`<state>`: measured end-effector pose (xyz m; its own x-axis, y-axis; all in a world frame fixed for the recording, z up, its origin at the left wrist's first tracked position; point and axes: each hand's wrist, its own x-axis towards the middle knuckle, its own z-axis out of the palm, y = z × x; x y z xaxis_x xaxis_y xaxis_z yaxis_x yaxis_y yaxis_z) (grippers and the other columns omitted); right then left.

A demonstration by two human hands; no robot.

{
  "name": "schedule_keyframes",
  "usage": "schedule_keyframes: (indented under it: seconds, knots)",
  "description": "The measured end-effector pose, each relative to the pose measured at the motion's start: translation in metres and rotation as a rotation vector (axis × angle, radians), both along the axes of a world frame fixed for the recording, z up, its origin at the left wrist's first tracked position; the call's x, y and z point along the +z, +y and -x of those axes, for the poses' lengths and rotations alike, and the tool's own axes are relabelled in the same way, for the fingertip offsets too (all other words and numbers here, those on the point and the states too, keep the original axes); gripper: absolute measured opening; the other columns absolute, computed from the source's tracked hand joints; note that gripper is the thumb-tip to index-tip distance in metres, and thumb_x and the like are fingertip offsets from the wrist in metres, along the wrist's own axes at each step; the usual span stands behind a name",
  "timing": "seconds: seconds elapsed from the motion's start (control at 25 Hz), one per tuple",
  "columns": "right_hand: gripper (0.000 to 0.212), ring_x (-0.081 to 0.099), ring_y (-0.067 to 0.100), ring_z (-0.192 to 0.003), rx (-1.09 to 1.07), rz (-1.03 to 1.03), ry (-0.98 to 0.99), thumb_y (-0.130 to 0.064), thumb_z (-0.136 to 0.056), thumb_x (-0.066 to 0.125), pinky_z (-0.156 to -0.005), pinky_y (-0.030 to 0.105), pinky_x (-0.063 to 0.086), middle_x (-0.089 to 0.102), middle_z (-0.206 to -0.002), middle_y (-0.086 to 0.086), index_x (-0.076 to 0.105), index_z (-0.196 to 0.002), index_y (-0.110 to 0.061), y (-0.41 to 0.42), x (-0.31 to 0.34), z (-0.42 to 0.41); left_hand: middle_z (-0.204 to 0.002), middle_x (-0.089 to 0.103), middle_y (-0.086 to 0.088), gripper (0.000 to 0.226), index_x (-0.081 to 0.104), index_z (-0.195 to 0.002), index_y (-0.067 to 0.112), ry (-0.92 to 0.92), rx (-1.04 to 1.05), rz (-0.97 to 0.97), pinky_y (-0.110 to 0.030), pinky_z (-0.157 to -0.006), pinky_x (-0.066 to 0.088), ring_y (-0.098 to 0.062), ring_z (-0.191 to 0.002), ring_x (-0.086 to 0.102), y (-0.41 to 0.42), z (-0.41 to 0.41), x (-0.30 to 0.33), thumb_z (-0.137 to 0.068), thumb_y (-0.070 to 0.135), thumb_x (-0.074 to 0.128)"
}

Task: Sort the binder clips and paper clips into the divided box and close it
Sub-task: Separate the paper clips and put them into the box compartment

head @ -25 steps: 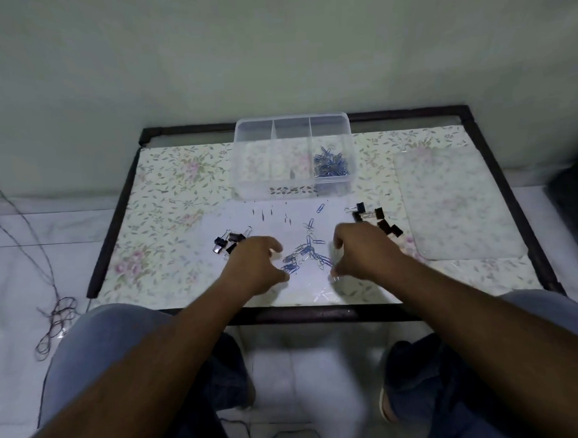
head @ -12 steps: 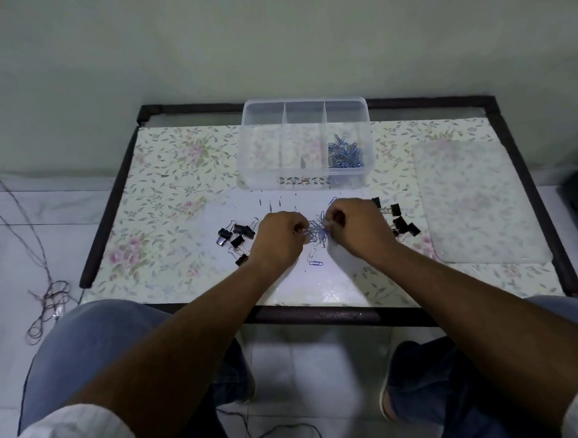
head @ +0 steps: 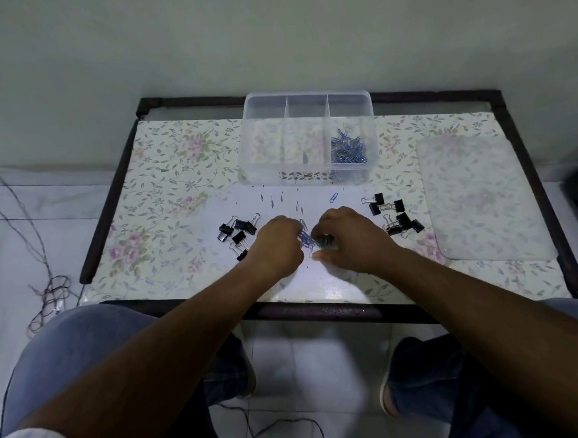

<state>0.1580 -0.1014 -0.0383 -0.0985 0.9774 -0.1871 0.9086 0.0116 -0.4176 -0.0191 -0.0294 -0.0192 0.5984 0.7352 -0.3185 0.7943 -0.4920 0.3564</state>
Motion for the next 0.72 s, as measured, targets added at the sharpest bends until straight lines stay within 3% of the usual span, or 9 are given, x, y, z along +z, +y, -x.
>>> schedule_keyframes:
  seconds: [0.08,0.16,0.24,0.28,0.36,0.4,0.48,0.6,0.72]
  knots:
    - [0.045,0.064,0.023,-0.108,-0.039,-0.037,0.014,-0.05,-0.079,0.086,-0.089,0.036,0.052,0.072,-0.112,-0.004,0.077,-0.116,-0.024,0.0,0.005,-0.007,-0.091,0.068,-0.008,0.01,0.073,-0.096,0.006,-0.065,0.015,0.021,-0.033,-0.074,0.046,-0.031,-0.097,0.066,0.003,0.001,0.0,-0.092,0.011,0.066]
    - [0.076,0.061,0.022,-0.12,-0.128,-0.049,0.02,-0.067,-0.07,0.086,-0.098,0.037,0.049,0.067,-0.129,-0.004,0.069,-0.131,-0.025,-0.003,0.008,-0.018,-0.115,0.069,-0.01,0.03,0.072,-0.12,0.01,-0.084,0.017,-0.013,-0.033,-0.088,0.047,-0.029,-0.11,0.064,0.006,0.001,0.002,-0.093,0.023,0.071]
    - [0.122,0.046,0.025,-0.14,-0.189,0.011,-0.037,-0.088,-0.055,0.079,-0.112,0.042,0.042,0.049,-0.155,0.001,0.049,-0.153,-0.021,-0.01,0.008,-0.024,-0.135,0.057,-0.01,0.06,0.057,-0.14,0.014,-0.049,-0.053,-0.038,-0.036,-0.098,0.045,-0.029,-0.123,0.055,0.006,0.0,0.001,-0.09,0.041,0.076]
    - [0.138,0.035,0.028,-0.15,-0.19,0.061,-0.069,-0.093,-0.051,0.075,-0.119,0.045,0.036,0.035,-0.165,0.004,0.037,-0.16,-0.018,-0.013,0.007,-0.025,-0.138,0.052,-0.011,0.071,0.052,-0.142,0.013,-0.006,-0.096,-0.053,-0.038,-0.1,0.045,-0.03,-0.126,0.051,0.004,-0.003,-0.001,-0.087,0.049,0.077]
    - [0.15,0.016,0.03,-0.16,-0.142,0.127,-0.097,-0.094,-0.052,0.073,-0.126,0.046,0.024,0.016,-0.174,0.009,0.02,-0.166,-0.012,-0.013,0.006,-0.024,-0.134,0.05,-0.011,0.073,0.051,-0.135,0.012,0.059,-0.165,-0.11,-0.038,-0.096,0.046,-0.031,-0.123,0.048,-0.001,-0.008,-0.005,-0.082,0.055,0.079]
    - [0.149,0.013,0.031,-0.161,-0.109,0.136,-0.092,-0.091,-0.056,0.074,-0.127,0.045,0.022,0.014,-0.174,0.01,0.018,-0.166,-0.009,-0.011,0.006,-0.023,-0.131,0.05,-0.011,0.069,0.053,-0.129,0.011,0.063,-0.18,-0.136,-0.037,-0.093,0.045,-0.031,-0.121,0.048,-0.003,-0.009,-0.008,-0.082,0.054,0.08]
    - [0.134,0.025,0.031,-0.156,-0.063,0.105,-0.061,-0.082,-0.063,0.079,-0.125,0.044,0.028,0.027,-0.169,0.012,0.03,-0.162,-0.005,-0.006,0.007,-0.022,-0.126,0.053,-0.01,0.057,0.059,-0.122,0.011,0.032,-0.183,-0.159,-0.034,-0.089,0.043,-0.029,-0.117,0.05,-0.005,-0.01,-0.012,-0.084,0.048,0.08]
    - [0.077,0.053,0.026,-0.127,-0.017,-0.007,-0.015,-0.058,-0.074,0.087,-0.1,0.041,0.05,0.06,-0.134,0.003,0.066,-0.132,-0.013,-0.001,0.009,-0.02,-0.105,0.056,-0.005,0.03,0.067,-0.103,0.012,-0.035,-0.162,-0.142,-0.031,-0.076,0.039,-0.026,-0.103,0.057,-0.002,-0.008,-0.014,-0.09,0.038,0.076]
    - [0.041,0.062,0.021,-0.11,-0.007,-0.025,-0.041,-0.046,-0.082,0.085,-0.086,0.038,0.052,0.069,-0.113,-0.005,0.076,-0.116,-0.024,-0.003,0.015,-0.016,-0.086,0.05,-0.002,0.018,0.07,-0.09,0.011,-0.03,-0.159,-0.123,-0.03,-0.068,0.035,-0.028,-0.089,0.062,0.001,-0.008,-0.015,-0.093,0.029,0.073]
